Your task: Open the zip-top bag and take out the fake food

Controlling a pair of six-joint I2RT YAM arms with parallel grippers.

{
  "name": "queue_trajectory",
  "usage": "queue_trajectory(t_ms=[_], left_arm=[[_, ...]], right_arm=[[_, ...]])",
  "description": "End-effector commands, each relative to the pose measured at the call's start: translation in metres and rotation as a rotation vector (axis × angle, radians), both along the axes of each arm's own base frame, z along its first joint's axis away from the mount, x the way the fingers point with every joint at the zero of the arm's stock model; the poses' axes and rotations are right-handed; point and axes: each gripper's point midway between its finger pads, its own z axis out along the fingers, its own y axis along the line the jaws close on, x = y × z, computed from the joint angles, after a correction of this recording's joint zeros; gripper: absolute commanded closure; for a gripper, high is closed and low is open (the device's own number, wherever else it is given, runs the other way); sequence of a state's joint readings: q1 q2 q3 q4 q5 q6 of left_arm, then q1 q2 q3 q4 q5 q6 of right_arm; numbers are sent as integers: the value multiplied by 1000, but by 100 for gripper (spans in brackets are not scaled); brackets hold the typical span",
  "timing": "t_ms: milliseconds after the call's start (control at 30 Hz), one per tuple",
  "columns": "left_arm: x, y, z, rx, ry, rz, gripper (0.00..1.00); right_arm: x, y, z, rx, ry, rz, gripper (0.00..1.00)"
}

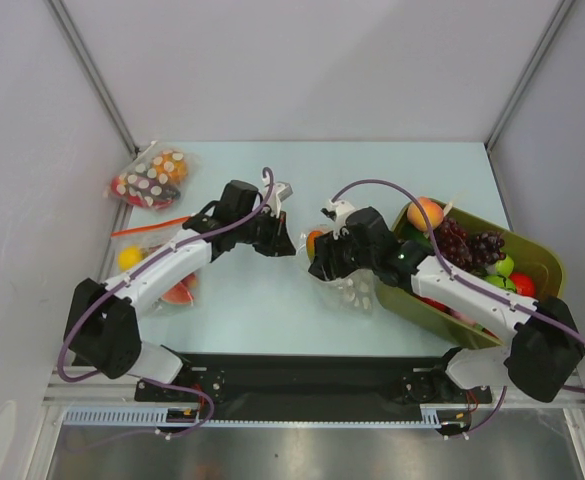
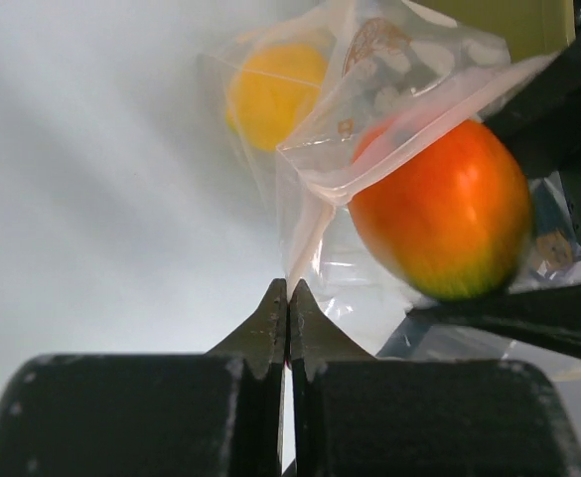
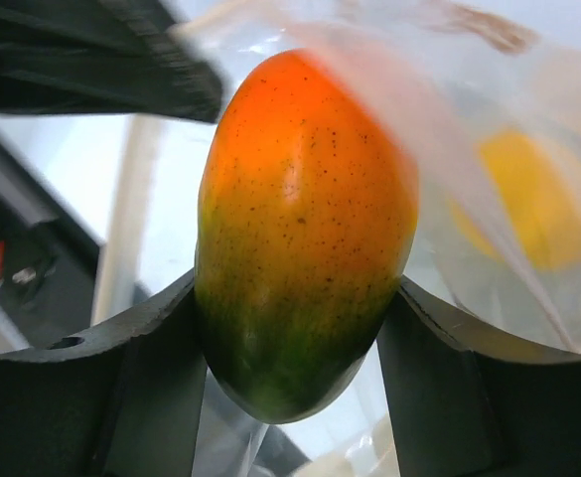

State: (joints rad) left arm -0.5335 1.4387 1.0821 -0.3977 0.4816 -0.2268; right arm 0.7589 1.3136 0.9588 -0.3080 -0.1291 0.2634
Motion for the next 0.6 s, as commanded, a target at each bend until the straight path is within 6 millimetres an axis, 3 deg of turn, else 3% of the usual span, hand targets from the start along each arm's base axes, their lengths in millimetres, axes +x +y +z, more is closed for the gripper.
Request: queue_trajectory(t_ms=[0,167,267,433,467,567], left_arm=[[7,7,19,-5,-77,9,100],[6,7,18,-8,-71,4,100],[5,7,15,-4,-56,2,100],[5,7,13,-5,-50,0,100],[4,7,14,-6,-52,-1,100],[4,8,12,0,-46,1,100]], right_arm=[[-24,27,44,198,-62,199,46],[-42,48,67,308,-98,332,47],[-42,49,83,328,-154,328,47],[-17,31,110,333,-297,153,47],[-16,27,130,383,-366,134,47],[-10,14,156,440,-452,49,47]])
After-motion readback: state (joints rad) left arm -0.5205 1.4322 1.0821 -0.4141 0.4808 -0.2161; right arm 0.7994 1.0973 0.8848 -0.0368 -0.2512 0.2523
